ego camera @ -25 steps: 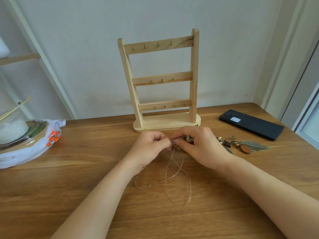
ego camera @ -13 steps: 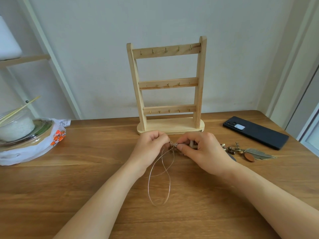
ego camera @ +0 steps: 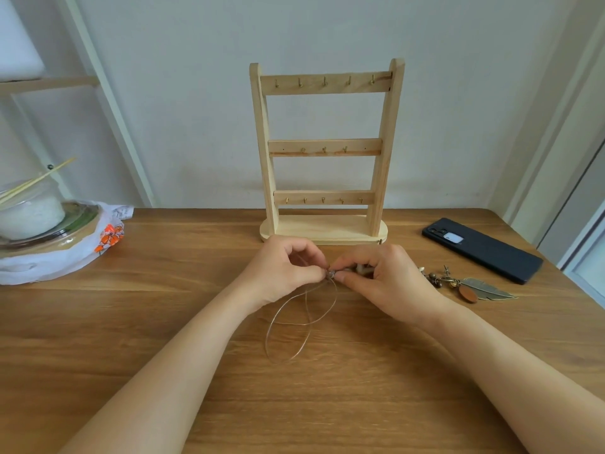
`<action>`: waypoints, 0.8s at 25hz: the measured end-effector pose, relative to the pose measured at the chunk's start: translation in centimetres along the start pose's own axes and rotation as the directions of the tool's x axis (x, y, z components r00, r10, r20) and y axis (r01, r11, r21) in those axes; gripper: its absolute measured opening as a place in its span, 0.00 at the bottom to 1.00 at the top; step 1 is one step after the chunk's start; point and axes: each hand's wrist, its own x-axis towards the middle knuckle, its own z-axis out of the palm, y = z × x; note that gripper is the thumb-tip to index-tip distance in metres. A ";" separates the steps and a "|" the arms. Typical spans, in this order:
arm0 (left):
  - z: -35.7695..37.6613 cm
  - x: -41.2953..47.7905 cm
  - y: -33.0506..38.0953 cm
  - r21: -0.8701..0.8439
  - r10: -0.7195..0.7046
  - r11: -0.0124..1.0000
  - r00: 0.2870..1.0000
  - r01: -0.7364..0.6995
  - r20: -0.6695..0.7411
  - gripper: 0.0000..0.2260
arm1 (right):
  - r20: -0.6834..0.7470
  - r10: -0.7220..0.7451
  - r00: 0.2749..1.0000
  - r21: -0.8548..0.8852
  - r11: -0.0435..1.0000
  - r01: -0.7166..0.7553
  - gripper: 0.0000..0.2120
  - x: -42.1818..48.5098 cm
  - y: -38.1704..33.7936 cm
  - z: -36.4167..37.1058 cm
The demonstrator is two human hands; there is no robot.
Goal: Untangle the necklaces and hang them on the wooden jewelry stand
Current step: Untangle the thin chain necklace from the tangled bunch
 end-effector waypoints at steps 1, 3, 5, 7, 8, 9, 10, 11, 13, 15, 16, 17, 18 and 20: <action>-0.1 -0.1 0.1 0.033 0.016 0.999 1.000 -0.016 0.011 0.06 | 0.006 -0.005 1.000 -0.007 1.000 0.005 0.07 0.0 0.0 0.0; 0.1 -0.2 0.3 0.043 0.006 0.999 1.000 -0.007 0.016 0.07 | 0.008 -0.019 1.000 -0.020 1.000 0.019 0.07 0.0 0.2 0.2; 0.4 0.0 0.2 -0.076 -0.052 0.996 0.998 0.049 -0.029 0.08 | -0.011 -0.004 1.000 -0.001 1.000 0.004 0.06 -0.2 0.5 0.3; 0.2 0.2 0.0 -0.312 -0.138 0.945 0.985 0.100 -0.104 0.07 | -0.027 0.046 0.999 0.027 0.999 -0.045 0.06 -0.2 0.8 0.3; 0.0 0.4 -0.1 -0.405 -0.165 0.909 0.978 0.100 -0.127 0.06 | -0.036 0.066 0.997 0.039 0.997 -0.064 0.06 -0.2 0.9 0.2; -0.2 0.5 -0.2 -0.429 -0.157 0.899 0.979 0.087 -0.131 0.06 | -0.046 0.083 0.995 0.057 0.995 -0.080 0.06 -0.2 1.0 0.0; -0.4 0.5 -0.2 -0.392 -0.124 0.917 0.986 0.070 -0.113 0.05 | -0.051 0.093 0.994 0.070 0.994 -0.089 0.06 -0.2 1.0 0.0; -0.4 0.3 -0.2 -0.328 -0.082 0.943 0.994 0.053 -0.076 0.05 | -0.048 0.095 0.994 0.074 0.993 -0.091 0.06 -0.1 0.9 0.0; -0.2 0.0 -0.1 -0.189 -0.011 0.982 1.000 0.009 -0.010 0.02 | -0.039 0.089 0.995 0.063 0.994 -0.086 0.06 0.0 1.0 0.1; -0.1 0.0 -0.1 -0.044 0.033 0.998 0.999 -0.033 -0.004 0.01 | -0.031 0.083 0.996 0.042 0.996 -0.082 0.06 0.0 1.0 0.1; -0.1 0.0 -0.1 0.030 0.053 0.998 0.999 -0.052 -0.006 0.02 | -0.029 0.079 0.996 0.032 0.996 -0.078 0.06 0.0 1.0 0.1; -0.1 0.0 -0.1 0.078 0.063 0.995 0.998 -0.062 -0.008 0.03 | -0.028 0.077 0.997 0.019 0.997 -0.076 0.06 0.0 0.9 0.1; 0.0 0.0 -0.1 0.104 0.065 0.993 0.998 -0.063 -0.018 0.04 | -0.029 0.076 0.997 0.007 0.997 -0.076 0.06 0.1 0.8 0.1; 0.5 0.1 -0.3 0.062 0.038 0.998 0.995 -0.032 -0.092 0.07 | -0.039 0.093 0.995 0.010 0.996 -0.093 0.05 0.1 1.0 0.1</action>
